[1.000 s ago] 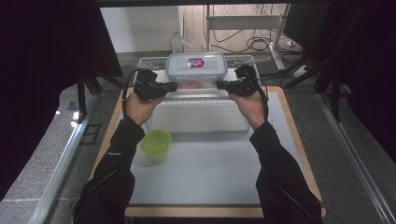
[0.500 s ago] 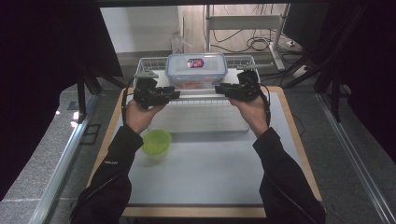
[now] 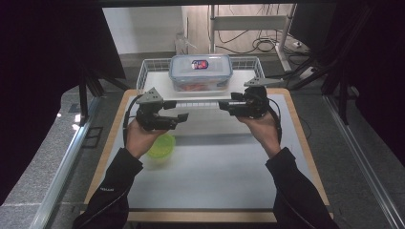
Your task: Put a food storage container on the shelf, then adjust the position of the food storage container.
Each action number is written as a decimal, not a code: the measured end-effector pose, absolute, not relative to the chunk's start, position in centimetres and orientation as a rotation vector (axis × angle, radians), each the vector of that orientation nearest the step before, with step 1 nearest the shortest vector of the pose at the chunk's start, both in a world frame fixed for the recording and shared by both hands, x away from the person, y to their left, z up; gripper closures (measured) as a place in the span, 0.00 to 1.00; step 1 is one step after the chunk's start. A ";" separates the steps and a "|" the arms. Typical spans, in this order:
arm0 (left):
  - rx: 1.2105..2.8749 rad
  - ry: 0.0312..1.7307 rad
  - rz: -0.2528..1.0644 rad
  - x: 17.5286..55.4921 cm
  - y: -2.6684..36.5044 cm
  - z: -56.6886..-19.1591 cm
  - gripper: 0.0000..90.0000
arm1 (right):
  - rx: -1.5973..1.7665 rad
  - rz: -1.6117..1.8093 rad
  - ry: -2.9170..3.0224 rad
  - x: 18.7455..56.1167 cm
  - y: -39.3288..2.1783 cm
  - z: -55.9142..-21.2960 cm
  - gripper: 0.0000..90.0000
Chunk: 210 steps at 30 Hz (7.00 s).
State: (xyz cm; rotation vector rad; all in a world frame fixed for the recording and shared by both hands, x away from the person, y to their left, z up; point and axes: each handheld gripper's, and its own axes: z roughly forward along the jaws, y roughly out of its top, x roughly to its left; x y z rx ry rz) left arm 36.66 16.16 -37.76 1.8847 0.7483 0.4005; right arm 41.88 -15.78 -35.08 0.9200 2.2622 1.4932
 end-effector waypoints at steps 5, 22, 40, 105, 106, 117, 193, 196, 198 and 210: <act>1.906 0.726 0.392 35.1 15.8 -38.9 0.24 | 0.863 1.474 2.267 40.2 -15.8 -35.7 0.27; 1.911 0.697 0.366 31.2 15.9 -42.9 0.09 | 0.785 1.368 2.345 37.2 -16.7 -39.4 0.06; 1.916 0.728 0.431 27.6 16.8 -46.8 0.02 | 0.837 1.405 2.353 33.5 -18.7 -43.1 0.00; 1.875 1.197 0.466 35.0 24.9 -50.4 1.00 | 0.955 1.153 2.489 30.1 -20.6 -50.4 0.04; 1.887 1.199 0.457 35.2 24.7 -50.5 1.00 | 0.955 1.151 2.490 30.1 -20.6 -50.4 0.04; 1.885 1.190 0.412 34.9 23.8 -50.4 1.00 | 0.951 1.140 2.498 30.1 -20.5 -50.5 0.05; 2.052 1.033 0.329 30.0 15.7 -50.3 0.96 | 0.963 1.142 2.498 30.2 -20.9 -50.4 0.05; 2.029 0.992 0.368 29.9 16.6 -50.1 0.84 | 0.970 1.153 2.503 30.3 -21.0 -50.4 0.05; 2.024 0.980 0.415 29.6 17.1 -49.9 0.74 | 0.975 1.160 2.504 30.4 -21.1 -50.4 0.05; 1.981 0.998 0.460 28.2 20.3 -50.4 0.15 | 0.980 1.190 2.500 30.4 -21.1 -50.4 0.05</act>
